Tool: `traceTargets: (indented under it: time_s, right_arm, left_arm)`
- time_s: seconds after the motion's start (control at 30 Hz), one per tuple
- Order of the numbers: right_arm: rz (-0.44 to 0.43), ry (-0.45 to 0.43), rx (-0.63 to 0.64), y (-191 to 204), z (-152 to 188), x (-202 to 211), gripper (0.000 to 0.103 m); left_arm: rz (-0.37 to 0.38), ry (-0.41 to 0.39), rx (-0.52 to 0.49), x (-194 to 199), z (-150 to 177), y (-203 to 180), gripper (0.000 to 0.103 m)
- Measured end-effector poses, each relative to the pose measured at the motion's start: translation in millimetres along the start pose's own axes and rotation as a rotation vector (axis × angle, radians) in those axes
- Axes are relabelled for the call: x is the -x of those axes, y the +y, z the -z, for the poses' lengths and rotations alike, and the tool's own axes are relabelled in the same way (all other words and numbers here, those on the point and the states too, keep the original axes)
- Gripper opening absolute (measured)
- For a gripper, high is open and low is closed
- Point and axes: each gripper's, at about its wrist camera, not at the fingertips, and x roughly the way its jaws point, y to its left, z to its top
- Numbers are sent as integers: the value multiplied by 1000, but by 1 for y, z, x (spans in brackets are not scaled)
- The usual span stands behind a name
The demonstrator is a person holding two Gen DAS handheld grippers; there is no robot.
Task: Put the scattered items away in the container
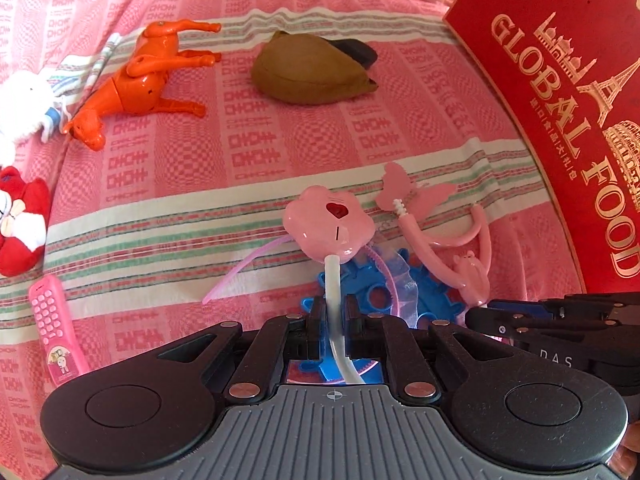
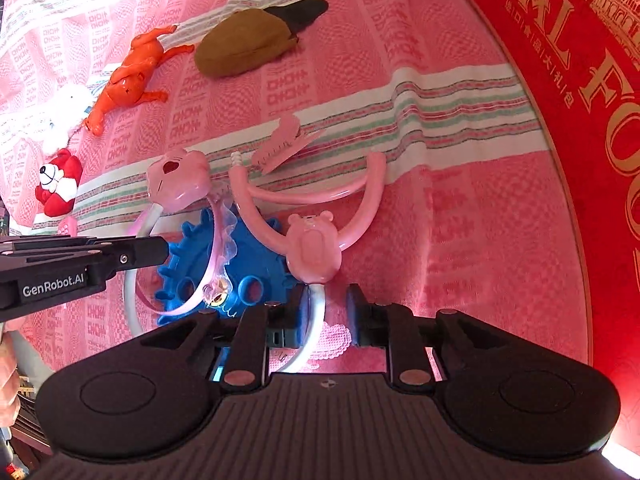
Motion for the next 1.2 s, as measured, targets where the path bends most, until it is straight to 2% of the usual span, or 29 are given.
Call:
traceTargets:
  time_s: [0.13,0.23,0.3,0.4,0.47,0.5,0.53,0.57,0.6,0.73,0.77,0.8,1.2]
  right_arm:
    - [-4,20,-1,3,-1,-1,24]
    - [-3,42,-29,1,2,5,34]
    - [17,39,-16,0,8,10,36]
    - [17,52,-29,-3,11,7,32]
    - [19,40,-10,1,8,4,17]
    - [22,41,-4,4,7,1,17]
    - [26,30,12,6,6,0,16]
    - [27,26,30,8,4,-1,9]
    - [31,25,37,9,3,-3,8]
    - [23,16,19,6,2,-2,8]
    - [24,12,12,6,1,-1,8]
    - [23,4,9,5,0,2,8]
    - [-32,-153,20,4,-28,59,8]
  left_arm:
    - [-1,22,-3,-9,0,-1,3]
    - [1,39,5,-13,2,2,3]
    - [1,44,6,-15,2,4,3]
    - [13,56,6,-19,1,6,3]
    - [27,65,0,-22,0,4,3]
    - [28,68,-8,-23,0,3,4]
    - [33,73,-19,-24,0,1,10]
    - [37,77,-26,-25,-1,0,21]
    - [45,85,-27,-27,-2,-1,30]
    - [55,83,-47,-30,-8,-6,35]
    - [42,81,-55,-29,-9,-8,7]
    - [18,72,-69,-28,-10,-11,3]
    - [72,-68,-35,34,-31,-19,3]
